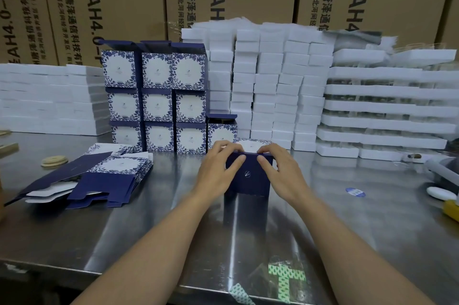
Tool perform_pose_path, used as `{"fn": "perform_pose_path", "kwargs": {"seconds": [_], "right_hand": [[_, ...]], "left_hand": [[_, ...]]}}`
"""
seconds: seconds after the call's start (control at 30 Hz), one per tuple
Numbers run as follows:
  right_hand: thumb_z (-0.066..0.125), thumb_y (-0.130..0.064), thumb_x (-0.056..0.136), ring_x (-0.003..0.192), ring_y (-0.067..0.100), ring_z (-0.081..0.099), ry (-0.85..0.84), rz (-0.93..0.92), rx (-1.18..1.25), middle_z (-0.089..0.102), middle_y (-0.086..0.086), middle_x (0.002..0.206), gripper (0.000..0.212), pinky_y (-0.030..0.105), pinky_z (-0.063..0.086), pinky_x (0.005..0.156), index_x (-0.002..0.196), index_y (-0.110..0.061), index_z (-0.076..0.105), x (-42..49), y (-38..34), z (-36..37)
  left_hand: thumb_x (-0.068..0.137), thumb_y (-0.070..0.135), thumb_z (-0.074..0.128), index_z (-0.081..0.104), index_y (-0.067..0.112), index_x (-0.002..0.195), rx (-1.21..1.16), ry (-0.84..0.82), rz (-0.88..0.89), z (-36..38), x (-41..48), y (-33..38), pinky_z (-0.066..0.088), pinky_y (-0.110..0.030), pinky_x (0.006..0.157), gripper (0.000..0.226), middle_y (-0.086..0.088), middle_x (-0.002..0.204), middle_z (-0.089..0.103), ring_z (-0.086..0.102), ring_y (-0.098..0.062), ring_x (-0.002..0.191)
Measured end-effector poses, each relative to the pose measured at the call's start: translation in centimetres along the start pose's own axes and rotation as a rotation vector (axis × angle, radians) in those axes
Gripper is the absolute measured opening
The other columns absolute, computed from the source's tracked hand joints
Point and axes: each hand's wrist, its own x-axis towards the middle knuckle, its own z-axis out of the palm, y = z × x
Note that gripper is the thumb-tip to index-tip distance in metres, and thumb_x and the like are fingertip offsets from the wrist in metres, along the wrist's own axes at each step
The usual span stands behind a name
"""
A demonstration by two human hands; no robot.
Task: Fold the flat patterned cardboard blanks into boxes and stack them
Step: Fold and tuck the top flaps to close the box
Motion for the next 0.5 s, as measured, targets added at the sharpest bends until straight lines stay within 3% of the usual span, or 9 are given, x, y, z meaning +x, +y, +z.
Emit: {"fn": "perform_pose_path", "kwargs": {"seconds": [0.07,0.2,0.37,0.5], "right_hand": [[0.059,-0.035,0.104,0.115,0.000,0.056,-0.004,0.019,0.066,0.063,-0.023,0.117,0.008,0.029,0.046,0.090,0.109,-0.041,0.062,-0.01,-0.40,0.04],[0.065,-0.034,0.103,0.110,0.012,0.061,-0.031,0.060,0.217,0.067,-0.016,0.111,0.003,0.034,0.048,0.091,0.106,-0.033,0.064,-0.06,-0.72,-0.07],[0.068,-0.027,0.103,0.109,0.014,0.060,-0.040,0.036,0.273,0.067,-0.014,0.105,0.005,0.037,0.047,0.094,0.100,-0.029,0.064,0.09,-0.94,-0.12],[0.078,-0.026,0.095,0.116,0.017,0.061,-0.081,0.072,0.320,0.067,-0.011,0.115,0.016,0.050,0.050,0.106,0.105,-0.030,0.066,0.06,-0.92,-0.52]], "left_hand": [[0.104,0.040,0.063,0.066,0.040,0.110,-0.053,0.013,0.001,0.10,0.17,0.01,0.050,-0.035,0.095,0.007,0.021,0.126,0.052,0.057,-0.002,0.115],[0.100,0.035,0.070,0.070,0.038,0.107,-0.151,-0.010,0.006,0.38,0.26,0.17,0.033,-0.007,0.100,0.007,0.021,0.132,0.056,0.047,0.014,0.126],[0.096,0.034,0.076,0.071,0.043,0.100,-0.285,-0.008,-0.068,0.27,0.40,0.48,0.030,-0.018,0.114,0.011,0.013,0.142,0.054,0.042,0.006,0.140],[0.089,0.036,0.081,0.070,0.049,0.102,-0.288,-0.011,-0.051,-0.14,0.14,0.59,0.030,-0.015,0.110,0.021,0.012,0.145,0.053,0.043,0.007,0.139]]}}
